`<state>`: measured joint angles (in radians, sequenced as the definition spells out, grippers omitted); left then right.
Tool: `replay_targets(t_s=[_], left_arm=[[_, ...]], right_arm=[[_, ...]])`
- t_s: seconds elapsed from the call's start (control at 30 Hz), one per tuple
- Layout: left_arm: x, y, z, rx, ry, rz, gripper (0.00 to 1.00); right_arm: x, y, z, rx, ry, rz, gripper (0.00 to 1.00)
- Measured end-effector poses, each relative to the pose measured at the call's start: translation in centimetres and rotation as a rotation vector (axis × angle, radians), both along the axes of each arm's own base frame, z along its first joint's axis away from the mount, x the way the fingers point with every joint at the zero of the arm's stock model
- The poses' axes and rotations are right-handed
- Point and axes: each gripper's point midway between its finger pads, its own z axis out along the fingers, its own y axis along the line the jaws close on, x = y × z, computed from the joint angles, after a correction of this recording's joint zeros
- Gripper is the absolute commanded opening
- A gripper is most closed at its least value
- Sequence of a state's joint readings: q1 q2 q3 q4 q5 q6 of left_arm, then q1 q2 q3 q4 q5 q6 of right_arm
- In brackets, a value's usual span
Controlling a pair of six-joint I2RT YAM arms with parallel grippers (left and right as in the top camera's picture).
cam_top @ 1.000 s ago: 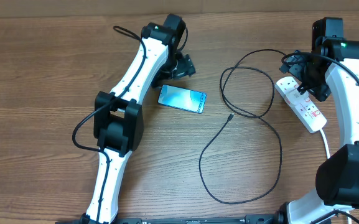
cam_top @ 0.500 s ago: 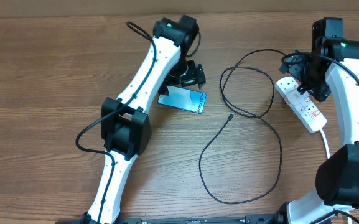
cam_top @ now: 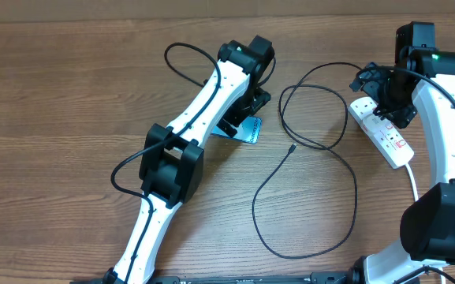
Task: Plug charger to phone and switch on socket
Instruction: 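Lower the left gripper onto the phone and close on it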
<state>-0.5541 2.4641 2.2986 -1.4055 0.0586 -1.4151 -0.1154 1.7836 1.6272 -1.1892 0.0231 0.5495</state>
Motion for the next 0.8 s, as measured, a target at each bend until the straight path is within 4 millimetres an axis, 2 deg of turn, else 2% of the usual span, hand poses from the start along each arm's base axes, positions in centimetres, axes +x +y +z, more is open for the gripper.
replay_targets(t_s=[0.23, 0.4, 0.63, 0.8], left_arm=[[1.5, -0.3, -2.2, -0.017, -0.049, 0.112, 0.99], [0.4, 0.3, -4.7, 0.010, -0.007, 0.172, 0.99], [0.5, 0.3, -5.0, -0.002, -0.012, 0.202, 1.00], [0.7, 0.5, -5.0, -0.003, -0.013, 0.217, 0.85]], right_arm=[[0.0, 0.0, 0.0, 0.001, 0.000, 0.000, 1.00], [0.0, 0.0, 0.0, 0.001, 0.000, 0.000, 1.00], [0.0, 0.0, 0.0, 0.001, 0.000, 0.000, 1.00], [-0.2, 0.0, 0.0, 0.002, 0.007, 0.000, 1.00]])
